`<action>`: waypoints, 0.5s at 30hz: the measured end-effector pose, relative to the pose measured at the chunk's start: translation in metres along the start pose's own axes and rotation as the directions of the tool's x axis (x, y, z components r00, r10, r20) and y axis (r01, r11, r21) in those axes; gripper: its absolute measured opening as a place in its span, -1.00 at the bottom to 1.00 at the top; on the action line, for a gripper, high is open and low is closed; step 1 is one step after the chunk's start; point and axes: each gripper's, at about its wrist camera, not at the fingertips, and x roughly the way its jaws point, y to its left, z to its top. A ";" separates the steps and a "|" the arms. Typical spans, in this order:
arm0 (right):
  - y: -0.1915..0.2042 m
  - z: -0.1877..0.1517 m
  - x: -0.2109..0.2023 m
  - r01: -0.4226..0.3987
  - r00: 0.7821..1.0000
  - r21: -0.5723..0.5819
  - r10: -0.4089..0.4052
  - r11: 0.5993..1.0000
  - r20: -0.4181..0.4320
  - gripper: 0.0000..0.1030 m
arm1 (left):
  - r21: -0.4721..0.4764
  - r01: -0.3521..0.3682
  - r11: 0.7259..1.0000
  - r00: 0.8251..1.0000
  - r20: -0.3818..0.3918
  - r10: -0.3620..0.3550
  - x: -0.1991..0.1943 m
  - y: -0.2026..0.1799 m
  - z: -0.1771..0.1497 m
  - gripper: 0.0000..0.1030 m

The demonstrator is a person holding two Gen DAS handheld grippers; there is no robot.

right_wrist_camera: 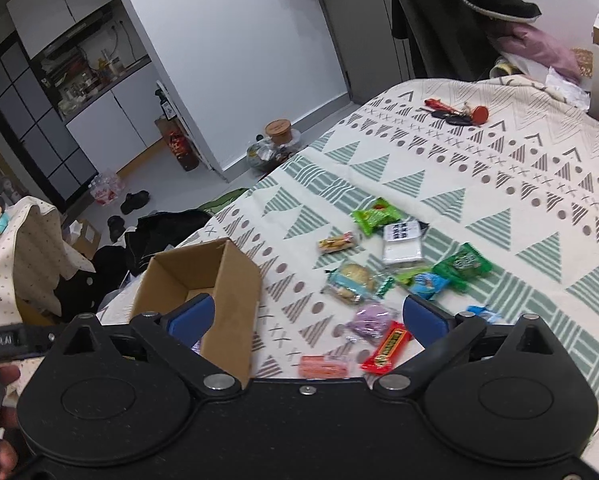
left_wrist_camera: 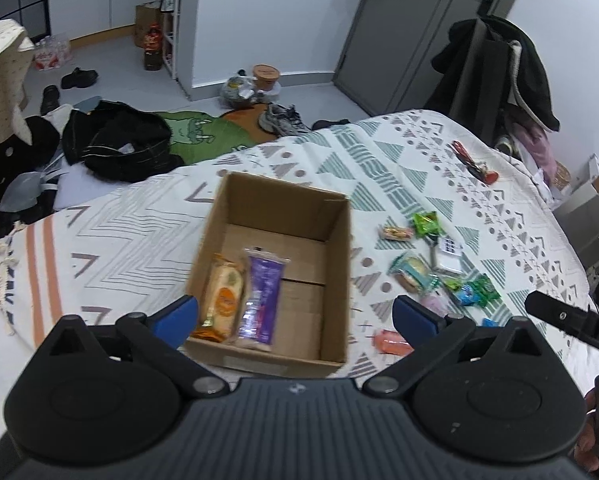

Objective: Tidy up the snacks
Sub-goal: 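Grasp the pink pastry with the left gripper while the right gripper grasps the blue candy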

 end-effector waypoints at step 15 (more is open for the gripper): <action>-0.063 -0.014 -0.005 0.032 0.999 0.078 -0.030 0.996 -0.026 0.99 | 0.062 0.030 0.998 0.999 -0.045 -0.027 0.023 -0.059 -0.009 0.99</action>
